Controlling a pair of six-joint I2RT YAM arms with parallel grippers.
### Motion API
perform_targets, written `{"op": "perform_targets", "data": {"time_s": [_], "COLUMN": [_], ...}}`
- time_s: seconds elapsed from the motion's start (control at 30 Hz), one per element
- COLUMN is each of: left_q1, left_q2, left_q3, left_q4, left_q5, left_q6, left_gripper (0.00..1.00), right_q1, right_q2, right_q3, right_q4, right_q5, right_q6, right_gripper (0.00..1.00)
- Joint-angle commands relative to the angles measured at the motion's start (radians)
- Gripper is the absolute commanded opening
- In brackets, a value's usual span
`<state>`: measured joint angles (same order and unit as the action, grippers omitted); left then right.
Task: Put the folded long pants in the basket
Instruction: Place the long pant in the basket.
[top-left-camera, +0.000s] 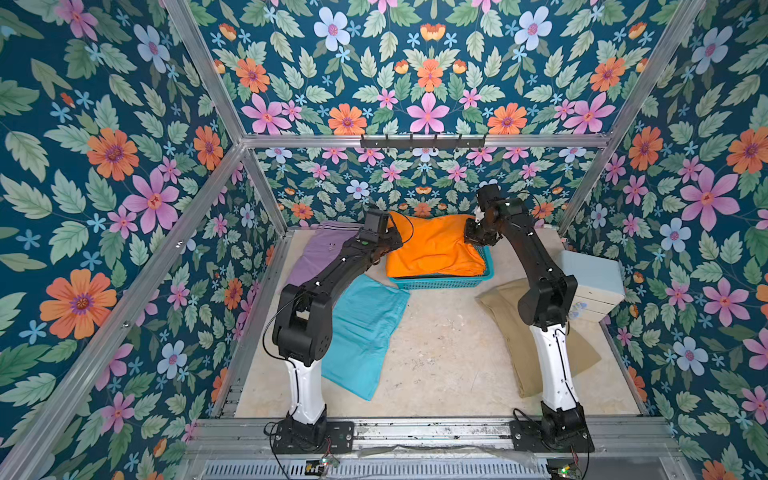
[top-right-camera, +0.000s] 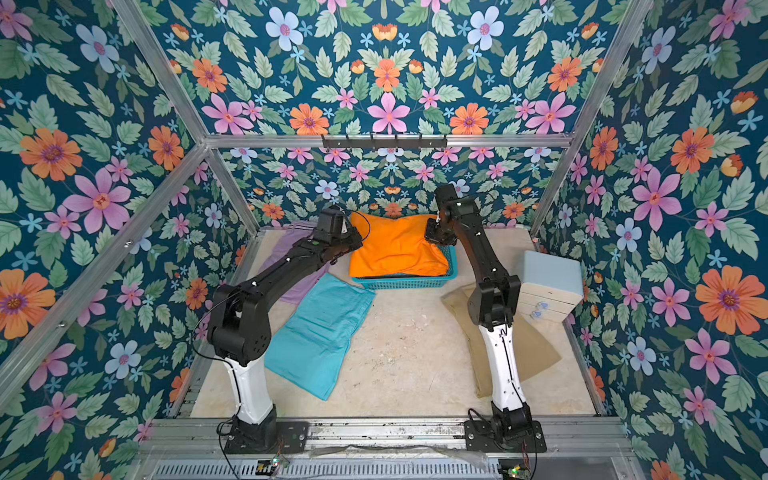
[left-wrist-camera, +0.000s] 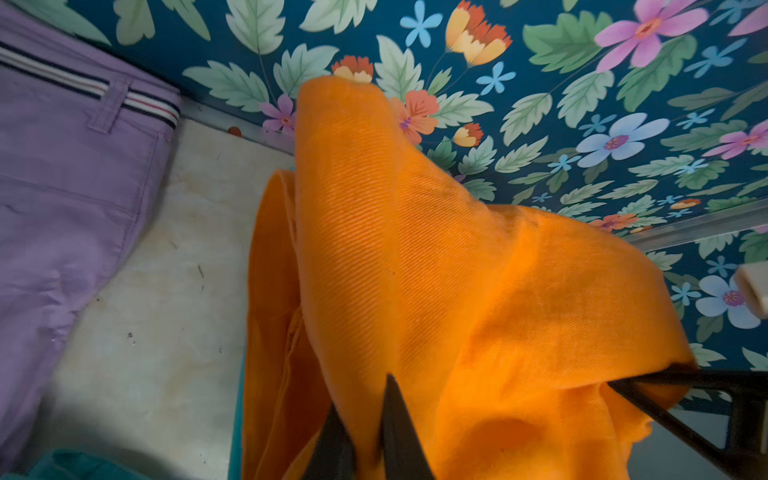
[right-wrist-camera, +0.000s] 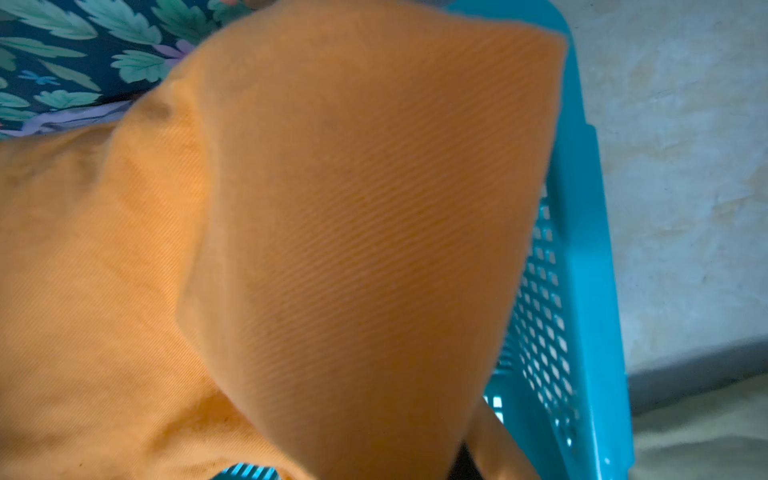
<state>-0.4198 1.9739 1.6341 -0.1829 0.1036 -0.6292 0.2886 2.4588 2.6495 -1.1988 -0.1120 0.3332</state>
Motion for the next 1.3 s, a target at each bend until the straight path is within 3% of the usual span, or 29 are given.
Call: {"op": "perform_targets", "data": {"time_s": [0.0, 0.17, 0.43, 0.77, 0.8, 0.83, 0.93, 1.0, 1.07, 1.17, 1.27], "left_q1": [-0.003, -0.017, -0.022, -0.024, -0.024, -0.024, -0.024, -0.024, -0.024, -0.023, -0.023], "left_q2": [0.038, 0.072, 0.135, 0.181, 0.178, 0.178, 0.158, 0.133, 0.104, 0.058, 0.036], "left_q3": [0.031, 0.026, 0.067, 0.113, 0.114, 0.121, 0.146, 0.174, 0.205, 0.233, 0.238], "left_q4": [0.010, 0.014, -0.065, -0.122, -0.126, -0.133, -0.159, -0.188, -0.218, -0.242, -0.245], "left_q5": [0.008, -0.020, -0.028, -0.024, -0.021, -0.016, -0.018, -0.029, -0.046, -0.084, -0.057], "left_q6": [-0.024, -0.009, -0.020, -0.017, -0.016, -0.013, 0.003, 0.023, 0.046, 0.077, 0.096], "left_gripper": [0.00, 0.00, 0.00, 0.00, 0.00, 0.02, 0.30, 0.41, 0.47, 0.55, 0.57], "right_q1": [-0.017, -0.020, -0.024, -0.026, -0.026, -0.026, -0.028, -0.029, -0.031, -0.045, -0.060], "right_q2": [0.023, 0.017, 0.114, 0.067, 0.062, 0.060, 0.043, 0.022, -0.005, -0.041, -0.033], "right_q3": [0.005, -0.110, -0.014, -0.095, -0.093, -0.088, -0.062, -0.046, -0.040, -0.064, -0.065], "right_q4": [-0.023, 0.061, -0.038, -0.014, -0.016, -0.017, -0.029, -0.037, -0.035, -0.003, 0.001], "right_q5": [0.029, 0.006, 0.085, 0.083, 0.083, 0.084, 0.106, 0.137, 0.177, 0.163, 0.119], "right_q6": [-0.006, -0.013, 0.009, 0.021, 0.024, 0.025, 0.026, 0.025, 0.025, 0.027, 0.036], "right_gripper": [0.00, 0.00, 0.00, 0.00, 0.04, 0.12, 0.19, 0.32, 0.43, 0.43, 0.43]}}
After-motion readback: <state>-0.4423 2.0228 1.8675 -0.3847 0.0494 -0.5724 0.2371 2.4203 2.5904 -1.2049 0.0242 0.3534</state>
